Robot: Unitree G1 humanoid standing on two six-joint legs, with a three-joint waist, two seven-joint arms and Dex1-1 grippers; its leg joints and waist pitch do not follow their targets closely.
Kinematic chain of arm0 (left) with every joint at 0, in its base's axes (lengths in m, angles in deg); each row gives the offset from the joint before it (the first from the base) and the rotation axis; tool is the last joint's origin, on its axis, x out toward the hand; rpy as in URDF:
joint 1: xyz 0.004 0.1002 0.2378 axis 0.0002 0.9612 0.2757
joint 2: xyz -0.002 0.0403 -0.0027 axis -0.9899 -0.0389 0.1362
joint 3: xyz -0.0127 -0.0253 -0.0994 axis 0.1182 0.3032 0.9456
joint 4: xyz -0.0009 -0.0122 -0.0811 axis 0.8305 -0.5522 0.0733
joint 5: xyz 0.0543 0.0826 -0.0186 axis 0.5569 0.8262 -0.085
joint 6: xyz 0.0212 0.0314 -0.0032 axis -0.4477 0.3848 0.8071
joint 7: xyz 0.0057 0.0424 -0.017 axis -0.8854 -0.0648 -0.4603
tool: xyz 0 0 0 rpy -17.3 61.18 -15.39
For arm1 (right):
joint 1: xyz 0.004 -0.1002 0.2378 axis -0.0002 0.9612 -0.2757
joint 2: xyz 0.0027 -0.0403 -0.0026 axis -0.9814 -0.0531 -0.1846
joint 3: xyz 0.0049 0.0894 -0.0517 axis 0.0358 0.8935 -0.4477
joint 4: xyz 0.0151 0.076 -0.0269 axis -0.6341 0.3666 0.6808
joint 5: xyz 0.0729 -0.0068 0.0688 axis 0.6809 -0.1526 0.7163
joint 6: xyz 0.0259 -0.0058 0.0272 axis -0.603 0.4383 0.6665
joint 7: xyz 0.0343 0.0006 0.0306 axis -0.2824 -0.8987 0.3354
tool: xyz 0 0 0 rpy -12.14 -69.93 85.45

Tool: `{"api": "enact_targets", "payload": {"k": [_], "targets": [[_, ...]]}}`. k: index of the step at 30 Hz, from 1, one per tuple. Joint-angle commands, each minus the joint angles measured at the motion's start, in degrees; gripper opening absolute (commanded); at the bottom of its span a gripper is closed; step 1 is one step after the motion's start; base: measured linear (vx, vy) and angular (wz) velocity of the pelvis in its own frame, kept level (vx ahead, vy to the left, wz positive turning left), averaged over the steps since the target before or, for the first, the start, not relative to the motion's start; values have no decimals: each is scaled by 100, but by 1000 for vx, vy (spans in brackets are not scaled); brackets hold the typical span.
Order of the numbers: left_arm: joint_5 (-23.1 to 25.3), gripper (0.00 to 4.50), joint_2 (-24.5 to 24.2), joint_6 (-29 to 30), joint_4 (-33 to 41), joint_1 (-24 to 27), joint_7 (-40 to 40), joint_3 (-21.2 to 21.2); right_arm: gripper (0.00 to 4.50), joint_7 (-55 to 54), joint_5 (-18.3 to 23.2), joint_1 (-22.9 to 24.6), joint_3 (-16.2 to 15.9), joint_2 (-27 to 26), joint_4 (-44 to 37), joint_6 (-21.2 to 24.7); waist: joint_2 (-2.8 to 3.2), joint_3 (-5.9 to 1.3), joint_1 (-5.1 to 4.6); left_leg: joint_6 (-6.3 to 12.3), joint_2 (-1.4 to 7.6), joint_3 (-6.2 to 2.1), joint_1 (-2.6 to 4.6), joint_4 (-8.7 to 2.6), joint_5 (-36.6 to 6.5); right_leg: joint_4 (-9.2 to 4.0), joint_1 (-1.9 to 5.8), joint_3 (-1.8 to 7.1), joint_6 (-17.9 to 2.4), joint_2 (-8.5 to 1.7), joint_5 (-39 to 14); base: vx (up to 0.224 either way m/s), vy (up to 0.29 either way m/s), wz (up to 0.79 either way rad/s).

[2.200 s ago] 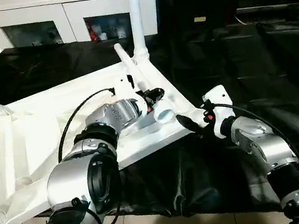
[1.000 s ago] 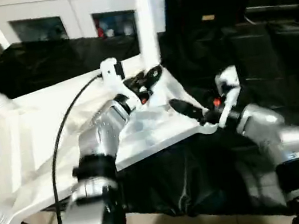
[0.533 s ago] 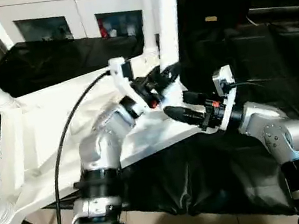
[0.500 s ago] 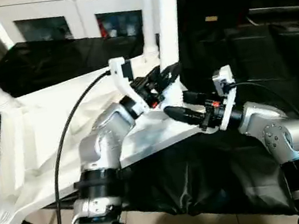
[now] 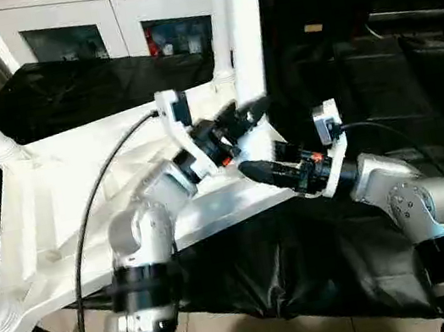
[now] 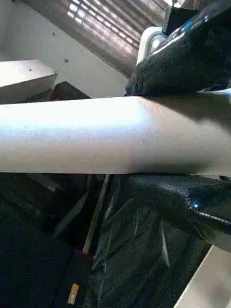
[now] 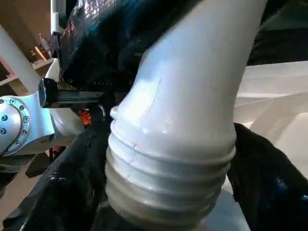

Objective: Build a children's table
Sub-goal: Insert table leg to table base

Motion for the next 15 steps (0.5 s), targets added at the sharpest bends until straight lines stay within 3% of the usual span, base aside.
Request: {"api": "enact_targets", "payload": {"k": [1, 6, 13, 15], "targets": [[-136, 206, 50, 123, 207, 38, 167, -223, 330, -120, 51, -48, 165, 66, -57, 32, -96, -459, -13, 225, 55, 26, 233, -335, -873, -390, 229, 48, -1277, -175, -181, 0, 0, 0], [-188, 206, 11, 161, 207, 39, 160, -212, 294, -64, 82, 36, 87, 143, -158, 125, -91, -464, -23, 186, 54, 23, 236, -331, -871, -389, 228, 47, -1245, -169, -225, 0, 0, 0], [-268, 206, 49, 132, 154, -59, 20, -47, 286, -92, 39, 61, 73, 167, -172, 104, -99, -471, -36, 211, 46, 25, 228, -320, -828, -380, 234, 42, -1267, -169, -177, 0, 0, 0], [-290, 262, 58, 156, 141, -80, -24, -2, 286, -98, 40, 65, 63, 171, -174, 98, -105, -472, -38, 213, 47, 26, 230, -320, -840, -380, 233, 41, -1274, -167, -184, 0, 0, 0]]}}
